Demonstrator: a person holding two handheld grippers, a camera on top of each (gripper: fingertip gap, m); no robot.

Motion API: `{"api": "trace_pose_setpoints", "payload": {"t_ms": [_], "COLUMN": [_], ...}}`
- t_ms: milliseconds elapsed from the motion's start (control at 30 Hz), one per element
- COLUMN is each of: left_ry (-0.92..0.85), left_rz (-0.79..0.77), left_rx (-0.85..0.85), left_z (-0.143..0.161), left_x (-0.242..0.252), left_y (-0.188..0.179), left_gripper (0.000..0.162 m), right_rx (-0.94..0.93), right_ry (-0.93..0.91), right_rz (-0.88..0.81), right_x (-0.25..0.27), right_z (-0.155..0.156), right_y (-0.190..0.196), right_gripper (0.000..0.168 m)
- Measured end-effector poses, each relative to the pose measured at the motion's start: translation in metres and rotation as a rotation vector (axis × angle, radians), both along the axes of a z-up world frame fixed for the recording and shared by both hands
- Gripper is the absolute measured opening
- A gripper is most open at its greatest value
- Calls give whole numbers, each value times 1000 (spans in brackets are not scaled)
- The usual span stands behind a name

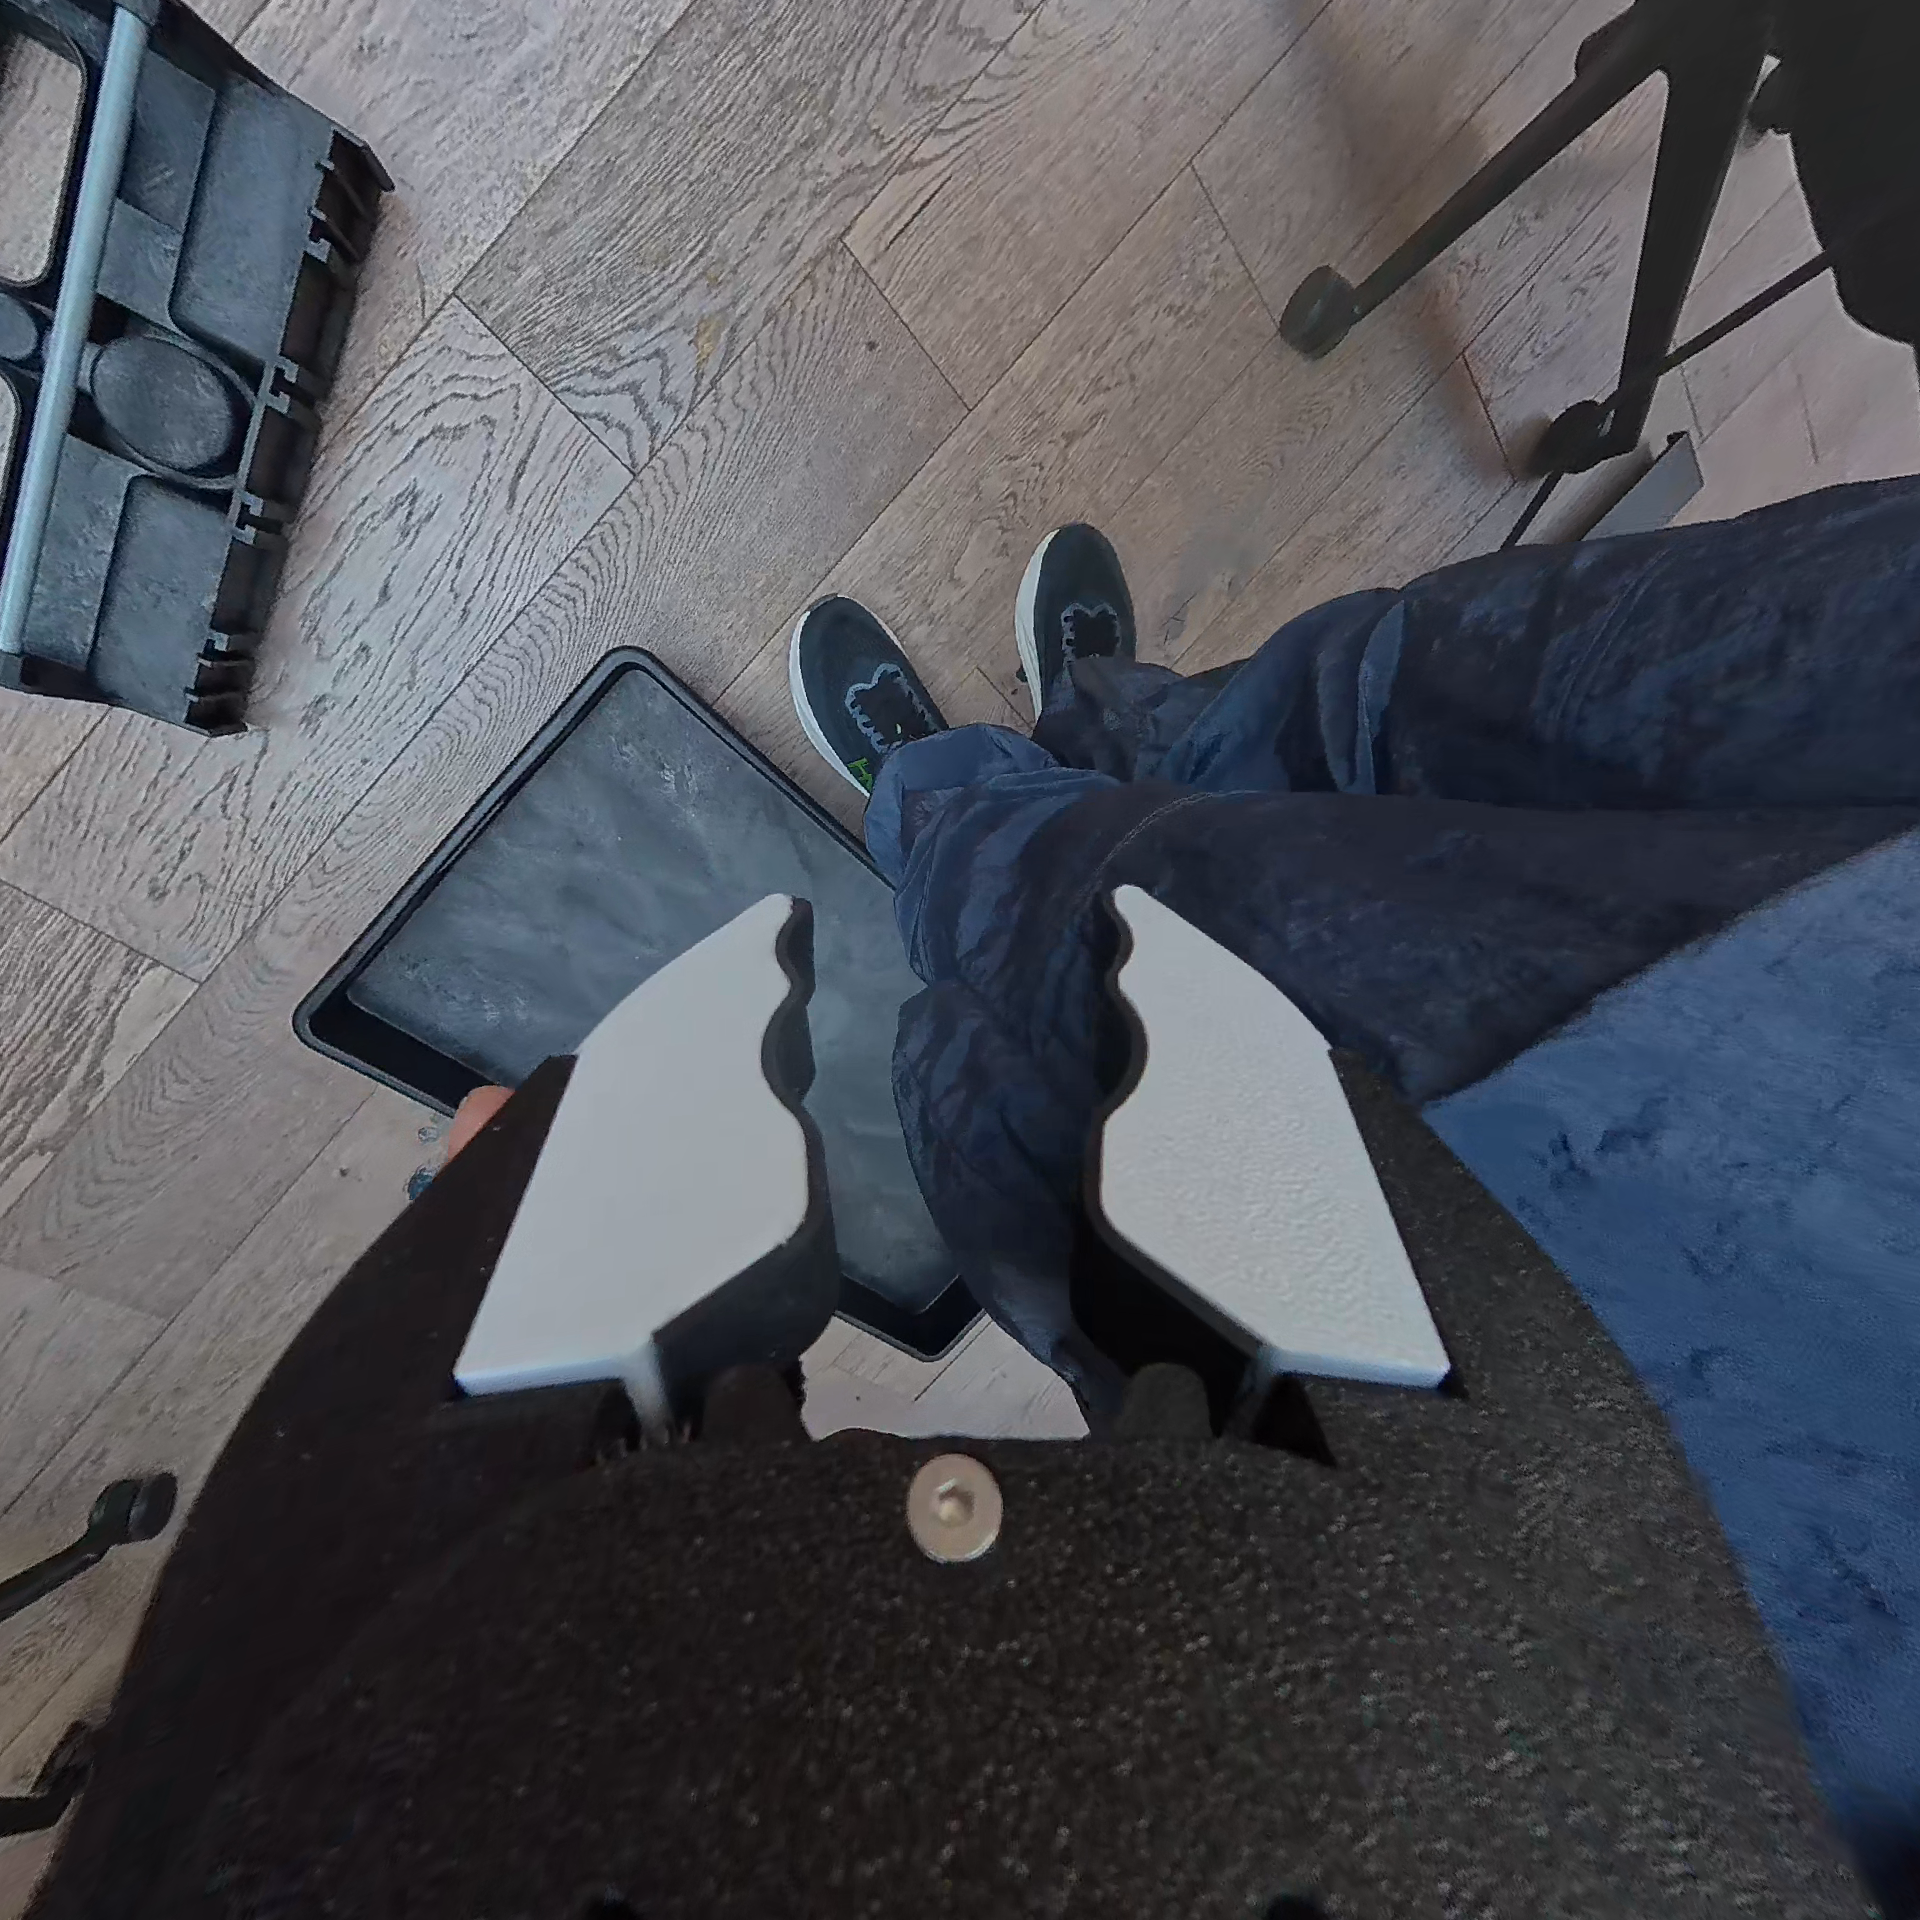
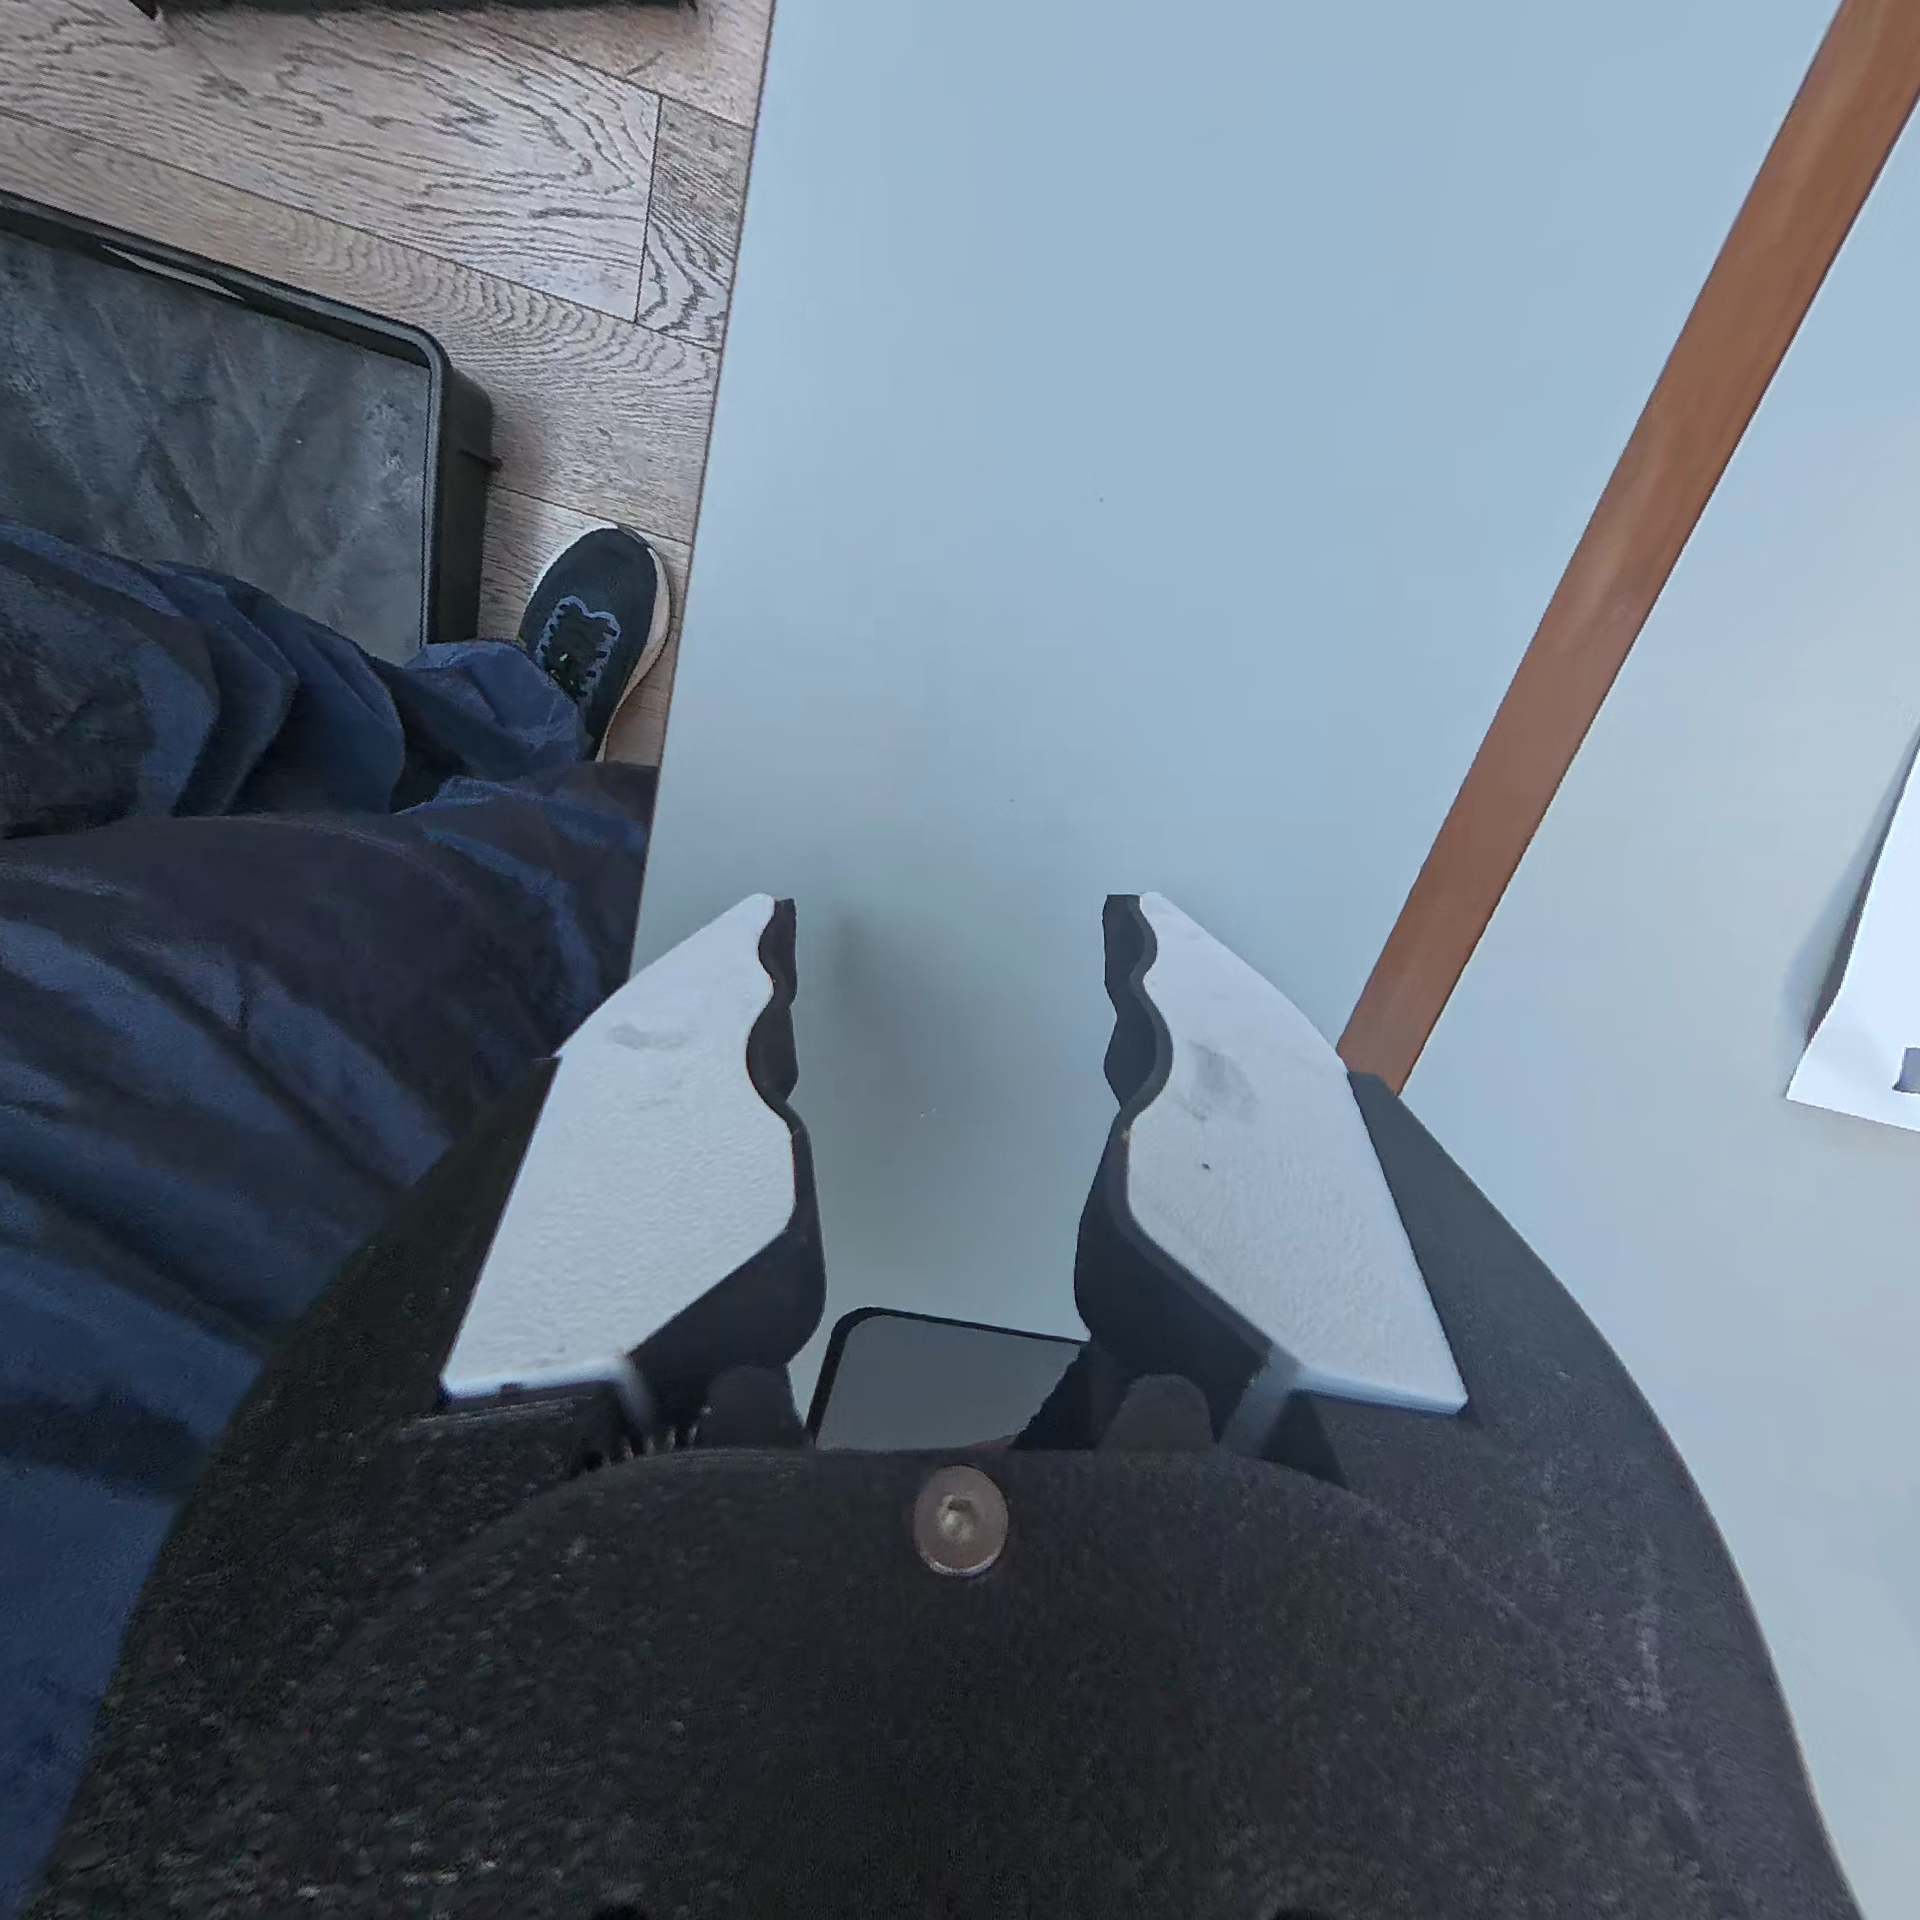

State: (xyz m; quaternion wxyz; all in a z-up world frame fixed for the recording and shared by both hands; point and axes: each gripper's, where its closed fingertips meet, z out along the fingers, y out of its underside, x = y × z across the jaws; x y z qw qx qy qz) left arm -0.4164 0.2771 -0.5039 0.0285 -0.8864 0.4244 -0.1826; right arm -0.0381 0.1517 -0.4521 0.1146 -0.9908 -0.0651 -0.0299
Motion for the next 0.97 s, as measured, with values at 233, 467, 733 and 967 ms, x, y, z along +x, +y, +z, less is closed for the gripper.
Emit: {"api": "trace_pose_setpoints", "payload": {"t_ms": [233,467,733,967], "left_ry": [4,-11,19,37], "left_rz": [-71,-192,-259,-204], "left_rx": [22,55,56,55], "left_z": [6,16,16,18], "left_x": [38,82,89,76], "left_y": [14,18,7,10], "left_gripper": [53,53,53,53], "right_rx": [3,14,-25,16], "right_ry": [15,37,56,55], "right_rz": [-32,-131,-113,-70], "right_x": [12,24,19,15], "right_z": [-2,-3,-19,-17], "right_y": [-19,-55,-54,-34], "right_gripper": [58,58,58,57]}}
